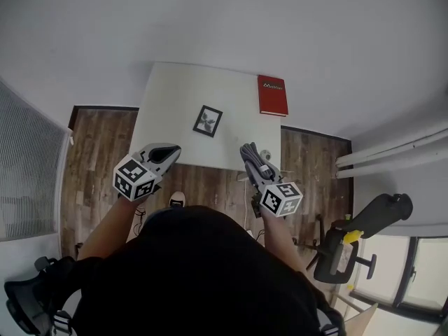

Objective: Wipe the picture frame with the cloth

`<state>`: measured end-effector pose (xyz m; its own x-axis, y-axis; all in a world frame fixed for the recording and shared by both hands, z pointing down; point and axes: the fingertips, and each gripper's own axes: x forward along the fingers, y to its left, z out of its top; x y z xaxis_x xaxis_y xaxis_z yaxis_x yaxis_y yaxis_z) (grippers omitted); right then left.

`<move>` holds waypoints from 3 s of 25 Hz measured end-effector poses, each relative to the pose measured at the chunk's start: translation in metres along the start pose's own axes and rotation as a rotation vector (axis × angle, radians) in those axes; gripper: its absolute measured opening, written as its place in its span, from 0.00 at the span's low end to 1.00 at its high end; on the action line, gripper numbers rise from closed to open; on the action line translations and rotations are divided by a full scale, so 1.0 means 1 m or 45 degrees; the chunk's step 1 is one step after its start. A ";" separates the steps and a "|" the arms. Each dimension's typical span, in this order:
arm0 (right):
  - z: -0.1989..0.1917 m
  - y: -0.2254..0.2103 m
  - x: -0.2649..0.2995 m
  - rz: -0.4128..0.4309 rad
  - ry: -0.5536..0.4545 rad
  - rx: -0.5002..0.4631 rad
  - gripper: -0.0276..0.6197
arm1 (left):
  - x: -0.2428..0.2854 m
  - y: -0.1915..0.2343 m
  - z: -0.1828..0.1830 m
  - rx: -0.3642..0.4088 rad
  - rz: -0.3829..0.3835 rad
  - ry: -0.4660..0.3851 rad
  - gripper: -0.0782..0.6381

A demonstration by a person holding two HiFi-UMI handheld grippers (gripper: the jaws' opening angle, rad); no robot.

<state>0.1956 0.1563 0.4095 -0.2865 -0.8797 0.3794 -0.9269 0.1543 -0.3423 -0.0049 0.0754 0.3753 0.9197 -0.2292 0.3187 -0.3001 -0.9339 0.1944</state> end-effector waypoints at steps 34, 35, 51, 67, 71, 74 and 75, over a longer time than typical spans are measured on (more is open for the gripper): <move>0.044 0.023 0.088 -0.242 -0.024 0.056 0.20 | 0.011 0.163 0.025 -0.038 -0.190 -0.037 0.12; 0.046 0.025 0.091 -0.246 -0.024 0.051 0.20 | 0.009 0.168 0.025 -0.039 -0.191 -0.038 0.12; 0.060 0.036 0.114 -0.269 0.005 0.002 0.20 | 0.001 0.195 -0.007 -0.105 -0.181 -0.019 0.12; 0.078 -0.014 0.185 -0.144 0.059 -0.013 0.20 | 0.032 0.232 -0.023 -0.160 -0.054 0.013 0.12; 0.075 -0.038 0.205 -0.130 0.103 0.017 0.20 | 0.052 0.244 -0.022 -0.172 -0.036 0.039 0.12; 0.076 -0.055 0.218 -0.128 0.129 0.028 0.20 | 0.068 0.250 -0.027 -0.165 -0.034 0.070 0.12; 0.076 -0.059 0.222 -0.127 0.136 0.027 0.20 | 0.073 0.250 -0.030 -0.162 -0.035 0.082 0.12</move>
<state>0.2053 -0.0822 0.4488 -0.2182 -0.8371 0.5017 -0.9471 0.0577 -0.3156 -0.0200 -0.1672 0.4750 0.9111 -0.1821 0.3698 -0.3086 -0.8961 0.3189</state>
